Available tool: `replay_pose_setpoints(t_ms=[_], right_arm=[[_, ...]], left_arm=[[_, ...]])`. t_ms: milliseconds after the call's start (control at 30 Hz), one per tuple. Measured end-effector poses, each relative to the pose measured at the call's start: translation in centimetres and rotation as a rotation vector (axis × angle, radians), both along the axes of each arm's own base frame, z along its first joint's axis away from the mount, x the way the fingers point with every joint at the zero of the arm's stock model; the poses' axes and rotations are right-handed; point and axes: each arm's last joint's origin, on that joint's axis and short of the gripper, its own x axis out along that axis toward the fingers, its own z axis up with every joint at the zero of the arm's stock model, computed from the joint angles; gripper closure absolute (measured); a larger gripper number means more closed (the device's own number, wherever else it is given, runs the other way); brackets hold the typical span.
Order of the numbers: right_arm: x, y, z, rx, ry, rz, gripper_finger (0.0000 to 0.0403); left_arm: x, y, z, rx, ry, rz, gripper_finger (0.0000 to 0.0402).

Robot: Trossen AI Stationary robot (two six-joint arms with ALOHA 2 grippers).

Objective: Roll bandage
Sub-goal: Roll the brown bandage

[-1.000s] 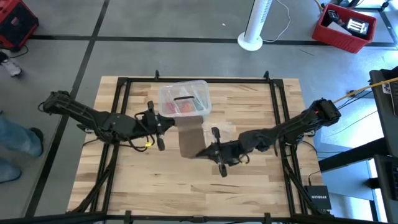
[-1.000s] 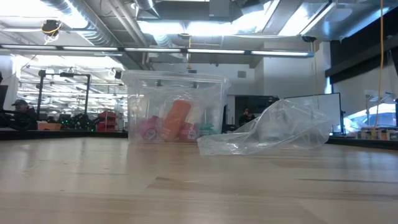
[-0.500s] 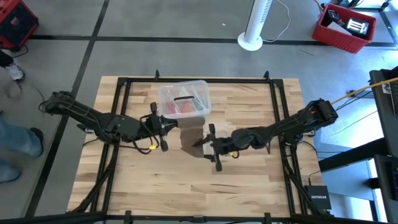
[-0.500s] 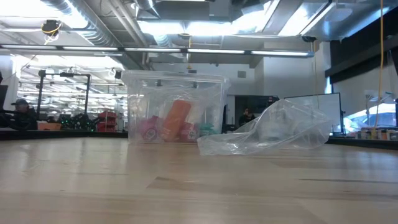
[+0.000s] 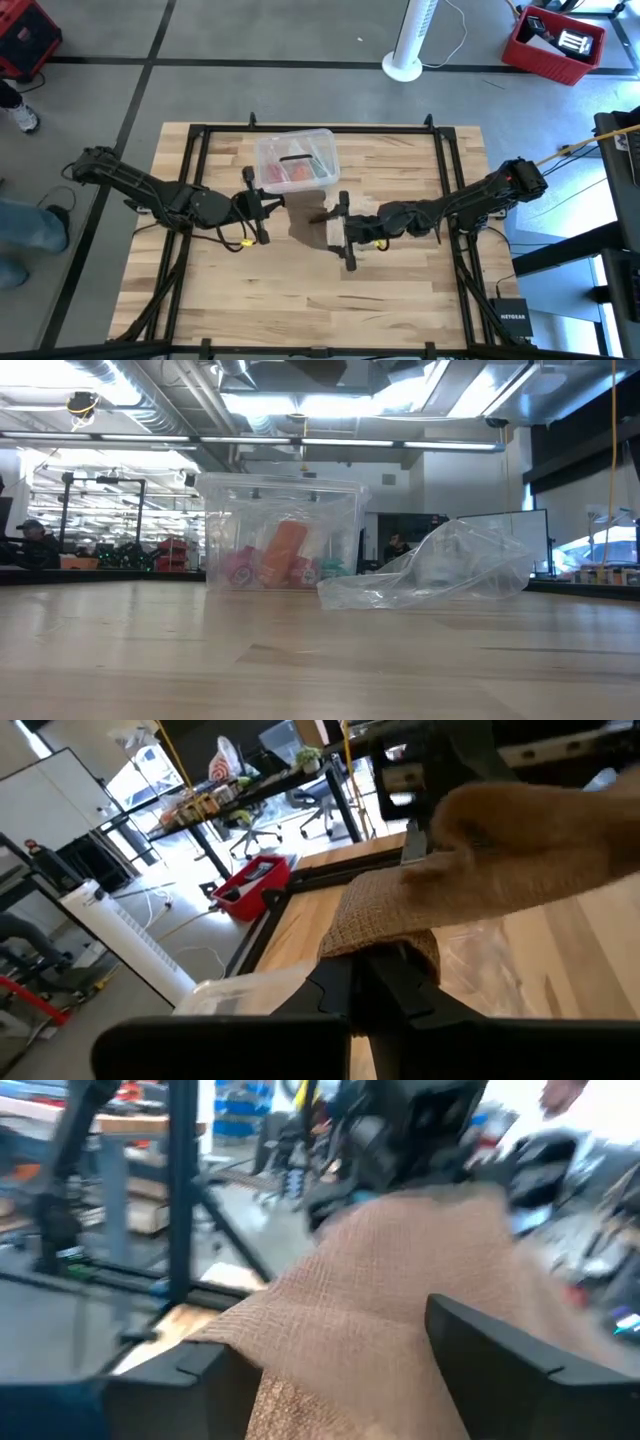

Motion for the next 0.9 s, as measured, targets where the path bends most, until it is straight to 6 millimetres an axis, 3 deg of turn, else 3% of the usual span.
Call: replay_pose_setpoints(t_ms=[133, 367, 567, 700, 900], right_arm=[[0.1, 0.0, 0.4, -0.059, -0.067, -0.017, 0.0129], [0.6, 0.8, -2.3, -0.168, 0.089, 0.194, 0.0129], [0.8, 0.0, -2.0, -0.320, 0.079, -0.092, 0.0129], [0.7, -0.1, -0.8, -0.416, 0.017, -0.117, 0.0129], [0.1, 0.4, -1.8, -0.590, 0.301, -0.027, 0.0129]], left_arm=[[0.0, 0.0, 0.0, 0.001, 0.000, 0.000, 0.0402], [-0.1, 0.3, -0.1, 0.010, 0.011, 0.057, 0.0402], [0.0, 0.3, -0.1, 0.006, 0.010, 0.051, 0.0402], [0.0, 0.3, -0.2, -0.004, 0.014, 0.040, 0.0402], [-0.1, 0.3, -0.3, -0.016, 0.019, 0.037, 0.0402]])
